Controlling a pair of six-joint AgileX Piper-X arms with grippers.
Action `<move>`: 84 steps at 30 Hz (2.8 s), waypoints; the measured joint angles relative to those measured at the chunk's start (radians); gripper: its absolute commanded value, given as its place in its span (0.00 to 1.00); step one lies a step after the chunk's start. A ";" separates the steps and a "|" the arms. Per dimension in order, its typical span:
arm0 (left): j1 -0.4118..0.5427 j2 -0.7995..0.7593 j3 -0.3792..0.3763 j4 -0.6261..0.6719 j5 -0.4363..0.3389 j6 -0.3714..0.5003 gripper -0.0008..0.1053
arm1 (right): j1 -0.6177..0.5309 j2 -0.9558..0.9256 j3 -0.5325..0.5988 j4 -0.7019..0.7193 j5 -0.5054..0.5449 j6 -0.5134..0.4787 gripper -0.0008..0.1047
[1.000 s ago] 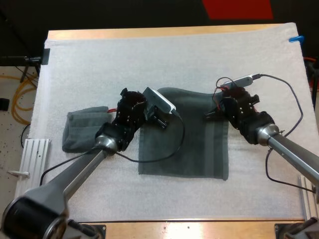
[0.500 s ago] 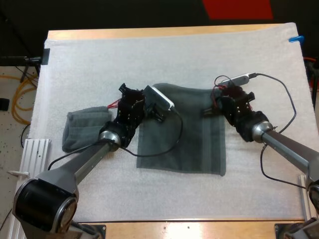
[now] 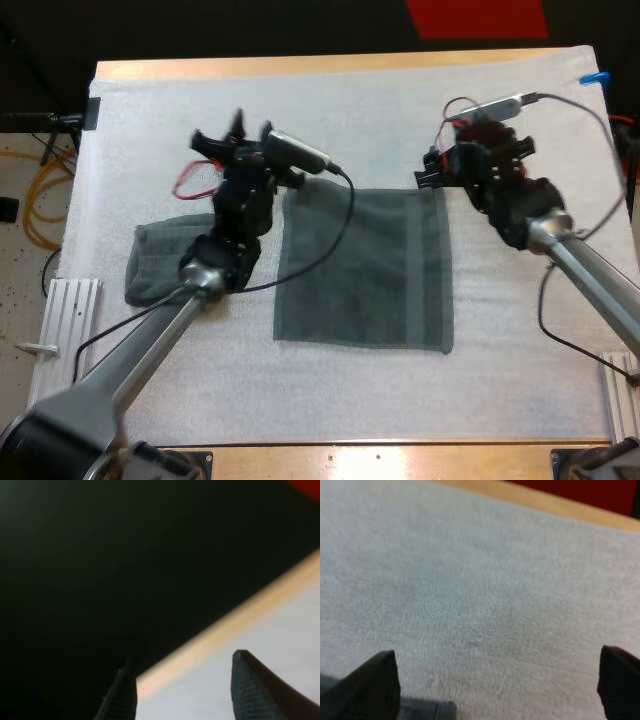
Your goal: Pick towel from pile fold and stack
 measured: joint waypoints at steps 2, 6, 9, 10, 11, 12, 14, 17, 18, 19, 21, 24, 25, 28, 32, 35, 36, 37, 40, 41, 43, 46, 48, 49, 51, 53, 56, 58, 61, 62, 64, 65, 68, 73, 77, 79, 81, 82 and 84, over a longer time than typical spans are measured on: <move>0.000 -0.068 -0.002 0.022 -0.034 0.019 0.42 | 0.000 -0.061 0.000 0.052 -0.011 0.027 0.75; 0.000 -0.205 -0.002 0.108 -0.061 0.024 0.42 | 0.000 -0.187 0.000 0.171 -0.050 0.102 0.75; 0.000 -0.308 -0.002 0.182 -0.062 0.011 0.42 | 0.000 -0.280 0.000 0.257 -0.076 0.131 0.75; 0.000 -0.344 -0.002 0.209 -0.063 -0.004 0.42 | 0.000 -0.311 0.000 0.281 -0.084 0.140 0.75; 0.000 -0.380 -0.002 0.237 -0.063 -0.022 0.42 | 0.000 -0.340 0.000 0.308 -0.088 0.148 0.75; 0.000 -0.412 -0.002 0.265 -0.063 -0.042 0.42 | 0.000 -0.365 0.000 0.334 -0.089 0.154 0.75; 0.000 -0.480 -0.002 0.349 -0.037 -0.079 0.42 | 0.000 -0.419 0.000 0.383 -0.095 0.172 0.75; 0.000 -0.589 -0.002 0.499 0.073 -0.166 0.42 | 0.000 -0.489 0.000 0.471 -0.100 0.191 0.75; 0.000 -0.619 -0.002 0.556 0.124 -0.199 0.42 | 0.000 -0.512 0.000 0.499 -0.106 0.196 0.75; 0.000 -0.650 -0.002 0.609 0.174 -0.230 0.42 | 0.000 -0.533 0.000 0.524 -0.121 0.205 0.75; 0.000 -0.704 -0.002 0.722 0.284 -0.293 0.42 | 0.000 -0.573 0.000 0.578 -0.146 0.228 0.75; 0.000 -0.766 -0.002 0.886 0.449 -0.376 0.42 | 0.000 -0.631 0.000 0.657 -0.176 0.258 0.75; 0.000 -0.782 -0.002 0.929 0.501 -0.400 0.42 | 0.000 -0.645 0.000 0.689 -0.179 0.266 0.75; 0.000 -0.817 -0.002 1.073 0.623 -0.453 0.42 | 0.000 -0.679 0.000 0.778 -0.185 0.301 0.75; 0.000 -0.827 -0.002 1.253 0.748 -0.472 0.42 | 0.000 -0.704 0.019 0.849 -0.224 0.310 0.75; 0.000 -0.821 0.004 1.340 0.776 -0.472 0.42 | 0.000 -0.722 0.083 0.853 -0.264 0.337 0.75; 0.000 -0.820 0.012 1.351 0.779 -0.472 0.42 | 0.000 -0.726 0.114 0.853 -0.275 0.347 0.75; 0.000 -0.820 0.025 1.355 0.782 -0.472 0.42 | 0.000 -0.726 0.151 0.850 -0.290 0.350 0.75; 0.000 -0.818 0.070 1.362 0.785 -0.475 0.42 | 0.000 -0.726 0.272 0.802 -0.315 0.388 0.75; 0.000 -0.815 0.087 1.363 0.785 -0.475 0.42 | 0.000 -0.725 0.318 0.774 -0.326 0.410 0.75; 0.000 -0.808 0.114 1.364 0.785 -0.483 0.42 | 0.000 -0.724 0.402 0.691 -0.365 0.455 0.75; 0.000 -0.791 0.146 1.366 0.785 -0.505 0.42 | 0.000 -0.713 0.528 0.571 -0.457 0.545 0.75; 0.000 -0.781 0.156 1.365 0.785 -0.517 0.42 | 0.000 -0.683 0.592 0.505 -0.523 0.607 0.75; 0.000 -0.776 0.156 1.365 0.788 -0.519 0.42 | 0.000 -0.659 0.618 0.479 -0.548 0.634 0.75; 0.000 -0.769 0.156 1.365 0.791 -0.520 0.42 | 0.000 -0.610 0.656 0.416 -0.587 0.673 0.75; 0.000 -0.765 0.156 1.364 0.791 -0.522 0.42 | 0.000 -0.552 0.680 0.351 -0.625 0.705 0.75; 0.000 -0.761 0.156 1.362 0.791 -0.523 0.42 | 0.000 -0.463 0.689 0.245 -0.690 0.738 0.75; 0.000 -0.761 0.156 1.362 0.791 -0.523 0.42 | 0.000 -0.399 0.689 0.178 -0.742 0.772 0.75; 0.000 -0.761 0.156 1.362 0.791 -0.523 0.42 | 0.000 -0.312 0.689 0.080 -0.804 0.825 0.75; 0.000 -0.761 0.156 1.362 0.791 -0.523 0.42 | 0.000 -0.286 0.688 0.051 -0.825 0.839 0.75; 0.000 -0.761 0.156 1.362 0.791 -0.523 0.42 | 0.000 -0.253 0.684 -0.011 -0.860 0.866 0.75; 0.000 -0.761 0.156 1.362 0.791 -0.523 0.42 | 0.000 -0.238 0.683 -0.035 -0.880 0.878 0.75; 0.000 -0.761 0.156 1.361 0.791 -0.523 0.42 | 0.000 -0.208 0.680 -0.085 -0.924 0.892 0.75; 0.000 -0.761 0.156 1.332 0.791 -0.523 0.42 | 0.000 -0.198 0.680 -0.088 -0.930 0.900 0.53; 0.000 -0.761 0.156 1.298 0.802 -0.523 0.42 | 0.000 -0.190 0.686 -0.072 -0.919 0.899 0.18; 0.000 -0.761 0.156 1.294 0.813 -0.523 0.42 | 0.000 -0.189 0.687 -0.071 -0.917 0.890 0.06; 0.000 -0.760 0.156 1.289 0.818 -0.528 0.42 | 0.000 -0.189 0.687 -0.071 -0.910 0.889 0.01; 0.000 -0.755 0.158 1.290 0.819 -0.550 0.42 | 0.000 -0.189 0.687 -0.069 -0.907 0.884 0.01; 0.000 -0.736 0.162 1.290 0.822 -0.611 0.51 | 0.000 -0.196 0.687 -0.068 -0.903 0.881 0.01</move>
